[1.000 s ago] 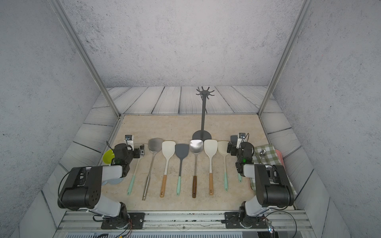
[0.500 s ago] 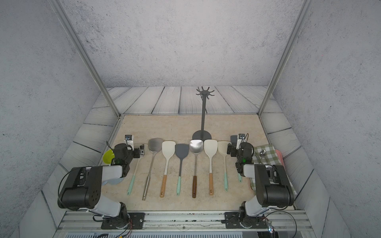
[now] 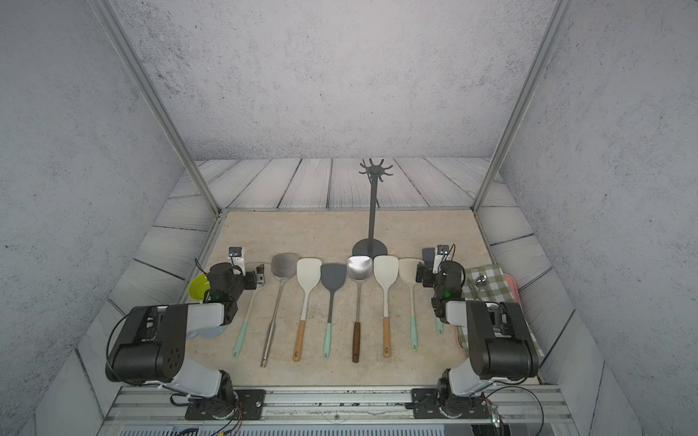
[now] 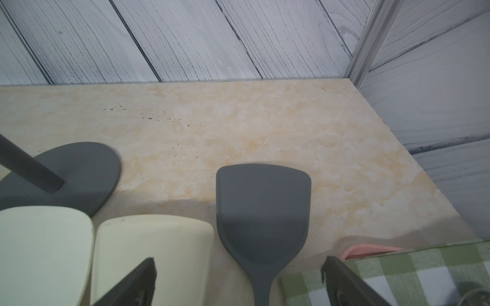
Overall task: Take the spatula off the kitchen utensil rack
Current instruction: Reset both arms
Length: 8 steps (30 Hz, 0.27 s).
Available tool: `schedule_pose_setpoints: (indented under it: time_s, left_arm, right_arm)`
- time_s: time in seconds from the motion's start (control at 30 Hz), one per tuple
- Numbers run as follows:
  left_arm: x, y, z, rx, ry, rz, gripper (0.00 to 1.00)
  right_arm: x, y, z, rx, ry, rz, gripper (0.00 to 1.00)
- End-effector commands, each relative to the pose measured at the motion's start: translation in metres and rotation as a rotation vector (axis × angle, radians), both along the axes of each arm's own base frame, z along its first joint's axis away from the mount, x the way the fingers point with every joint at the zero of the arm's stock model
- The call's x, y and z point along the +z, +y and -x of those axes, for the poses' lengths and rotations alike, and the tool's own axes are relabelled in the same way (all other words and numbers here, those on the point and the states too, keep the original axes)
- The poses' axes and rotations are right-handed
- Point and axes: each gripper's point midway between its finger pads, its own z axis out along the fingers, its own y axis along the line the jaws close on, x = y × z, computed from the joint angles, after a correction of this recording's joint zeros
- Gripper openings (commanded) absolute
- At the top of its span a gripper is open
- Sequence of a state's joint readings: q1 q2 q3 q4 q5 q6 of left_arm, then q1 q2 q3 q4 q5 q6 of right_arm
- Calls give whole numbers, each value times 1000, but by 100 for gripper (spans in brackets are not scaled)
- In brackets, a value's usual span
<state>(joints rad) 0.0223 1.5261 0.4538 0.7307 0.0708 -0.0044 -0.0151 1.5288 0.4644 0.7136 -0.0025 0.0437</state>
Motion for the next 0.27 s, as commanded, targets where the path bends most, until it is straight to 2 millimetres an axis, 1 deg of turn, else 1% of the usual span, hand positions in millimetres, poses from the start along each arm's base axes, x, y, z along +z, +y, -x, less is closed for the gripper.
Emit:
schedule_pose_setpoints:
  time_s: [0.0, 0.23]
  left_arm:
    - [8, 5, -6, 18, -27, -1, 99]
    - [8, 5, -6, 17, -24, -1, 99]
  right_arm:
    - [-3, 4, 0, 18, 11, 3, 99]
    - [-2, 4, 1, 16, 7, 2, 99]
